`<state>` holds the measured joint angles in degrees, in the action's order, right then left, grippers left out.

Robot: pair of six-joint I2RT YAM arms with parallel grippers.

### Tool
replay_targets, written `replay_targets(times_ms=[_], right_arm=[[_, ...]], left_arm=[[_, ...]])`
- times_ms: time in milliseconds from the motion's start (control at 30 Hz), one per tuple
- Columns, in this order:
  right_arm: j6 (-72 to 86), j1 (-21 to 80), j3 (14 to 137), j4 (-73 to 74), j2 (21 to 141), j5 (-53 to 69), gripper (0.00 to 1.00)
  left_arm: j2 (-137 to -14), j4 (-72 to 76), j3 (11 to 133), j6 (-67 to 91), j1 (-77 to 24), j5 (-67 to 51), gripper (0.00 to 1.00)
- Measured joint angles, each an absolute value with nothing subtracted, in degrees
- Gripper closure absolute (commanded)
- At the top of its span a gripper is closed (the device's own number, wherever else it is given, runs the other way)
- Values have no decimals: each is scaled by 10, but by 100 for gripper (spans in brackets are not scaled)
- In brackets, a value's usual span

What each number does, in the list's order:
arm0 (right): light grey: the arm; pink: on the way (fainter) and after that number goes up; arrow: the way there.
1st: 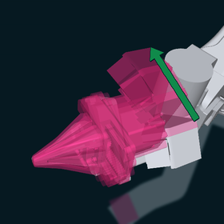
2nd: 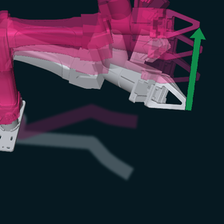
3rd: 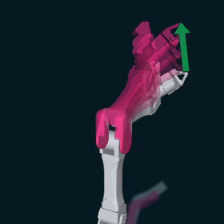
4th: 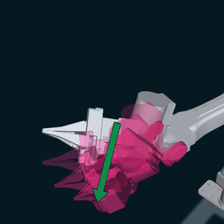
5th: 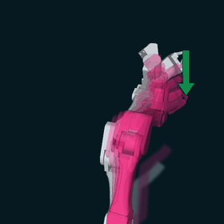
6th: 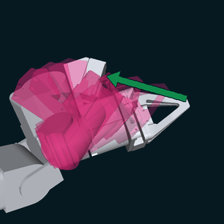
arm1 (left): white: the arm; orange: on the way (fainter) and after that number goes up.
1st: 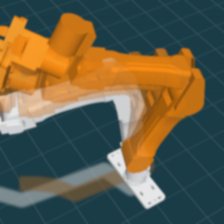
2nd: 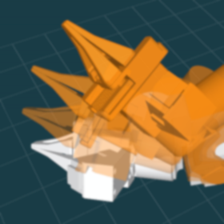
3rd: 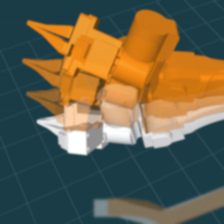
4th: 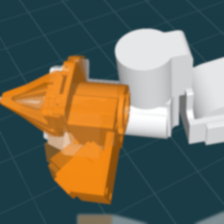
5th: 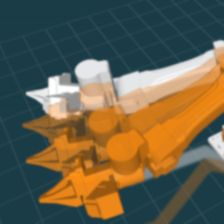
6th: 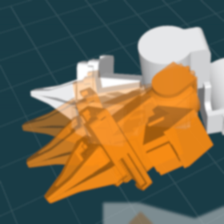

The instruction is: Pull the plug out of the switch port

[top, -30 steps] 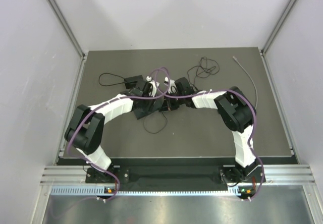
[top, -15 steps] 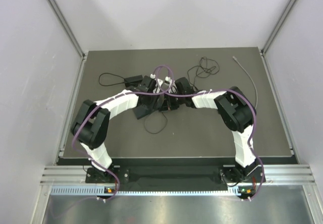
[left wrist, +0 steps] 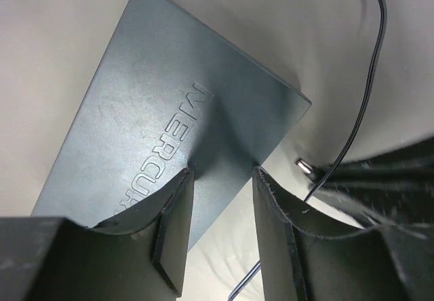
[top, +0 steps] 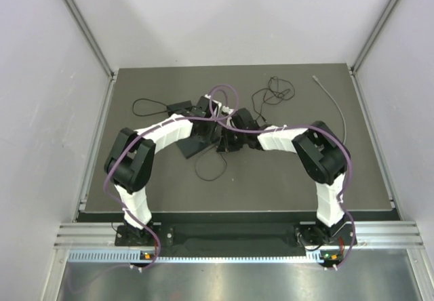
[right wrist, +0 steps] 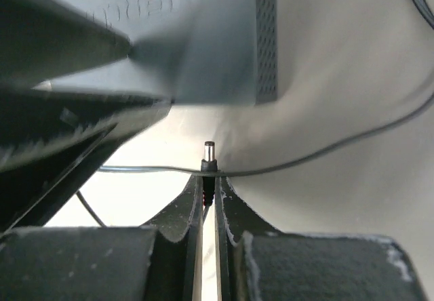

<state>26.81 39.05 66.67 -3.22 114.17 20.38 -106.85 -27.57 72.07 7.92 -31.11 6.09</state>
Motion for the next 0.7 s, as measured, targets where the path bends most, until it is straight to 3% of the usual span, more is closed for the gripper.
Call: replay_targets(times_ms=[300, 700], right_arm=[[235, 412, 652, -7, 1115, 146, 100], [249, 357, 579, -17, 1058, 213, 99]], left_arm=[[-1068, -262, 716, 87, -311, 70, 56], [-985, -216, 622, 100, -301, 82, 53]])
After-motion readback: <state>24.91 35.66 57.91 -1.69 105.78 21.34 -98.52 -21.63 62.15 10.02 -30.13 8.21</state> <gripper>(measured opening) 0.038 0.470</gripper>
